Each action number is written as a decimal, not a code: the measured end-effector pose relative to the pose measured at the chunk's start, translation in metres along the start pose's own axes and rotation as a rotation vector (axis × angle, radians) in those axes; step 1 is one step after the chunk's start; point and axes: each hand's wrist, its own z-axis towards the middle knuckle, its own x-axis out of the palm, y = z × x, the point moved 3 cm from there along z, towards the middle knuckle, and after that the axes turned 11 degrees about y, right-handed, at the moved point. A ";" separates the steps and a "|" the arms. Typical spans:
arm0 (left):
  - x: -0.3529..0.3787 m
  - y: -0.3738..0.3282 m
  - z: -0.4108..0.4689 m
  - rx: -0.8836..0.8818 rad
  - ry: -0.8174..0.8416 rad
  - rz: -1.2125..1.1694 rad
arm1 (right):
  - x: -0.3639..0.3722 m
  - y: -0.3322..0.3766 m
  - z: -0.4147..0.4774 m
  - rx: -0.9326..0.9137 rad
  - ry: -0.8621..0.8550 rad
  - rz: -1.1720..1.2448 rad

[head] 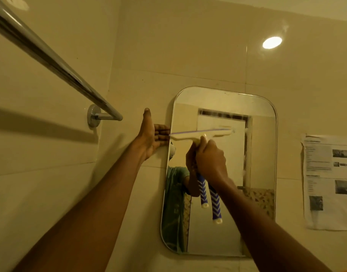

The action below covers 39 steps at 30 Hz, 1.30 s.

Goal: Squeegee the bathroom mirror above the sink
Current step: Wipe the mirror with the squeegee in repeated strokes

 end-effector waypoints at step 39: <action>-0.009 0.079 -0.040 0.141 -0.282 0.537 | 0.101 -0.105 -0.144 0.166 0.103 0.105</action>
